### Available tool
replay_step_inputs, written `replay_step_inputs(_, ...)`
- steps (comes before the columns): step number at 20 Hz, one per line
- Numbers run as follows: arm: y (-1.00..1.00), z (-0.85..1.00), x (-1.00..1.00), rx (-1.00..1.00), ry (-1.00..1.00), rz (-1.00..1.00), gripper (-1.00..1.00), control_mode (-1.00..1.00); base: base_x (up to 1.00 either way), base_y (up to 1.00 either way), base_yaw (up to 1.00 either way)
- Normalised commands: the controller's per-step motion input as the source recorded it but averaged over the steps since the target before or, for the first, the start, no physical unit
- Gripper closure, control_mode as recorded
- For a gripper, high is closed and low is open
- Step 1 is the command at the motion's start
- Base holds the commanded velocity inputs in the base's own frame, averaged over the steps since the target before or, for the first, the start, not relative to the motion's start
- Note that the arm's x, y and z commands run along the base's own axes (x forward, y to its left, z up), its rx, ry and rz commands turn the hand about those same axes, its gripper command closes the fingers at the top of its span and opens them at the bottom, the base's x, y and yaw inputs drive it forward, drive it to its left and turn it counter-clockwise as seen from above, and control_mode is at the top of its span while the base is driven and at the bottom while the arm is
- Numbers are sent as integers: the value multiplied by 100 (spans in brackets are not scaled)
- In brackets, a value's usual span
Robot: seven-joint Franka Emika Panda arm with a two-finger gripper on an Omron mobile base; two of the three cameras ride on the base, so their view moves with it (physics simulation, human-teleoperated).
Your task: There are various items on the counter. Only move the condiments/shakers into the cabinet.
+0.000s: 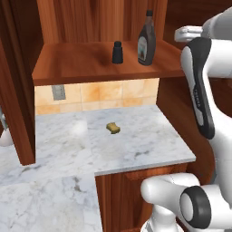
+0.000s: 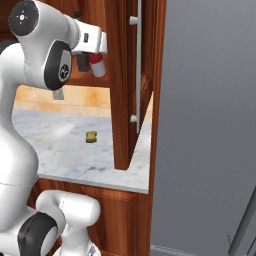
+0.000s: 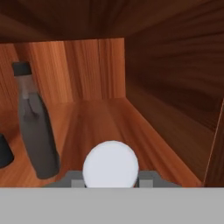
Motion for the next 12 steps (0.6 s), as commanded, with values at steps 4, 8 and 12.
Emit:
replay_step_inputs(4,0,-20,51,-3,0,0,100,-100,0,0,0)
replay_step_inputs(8,0,-21,50,0,0,0,100,-100,0,0,0)
replay_step_inputs(12,-2,-11,42,0,0,0,100,-100,0,0,0)
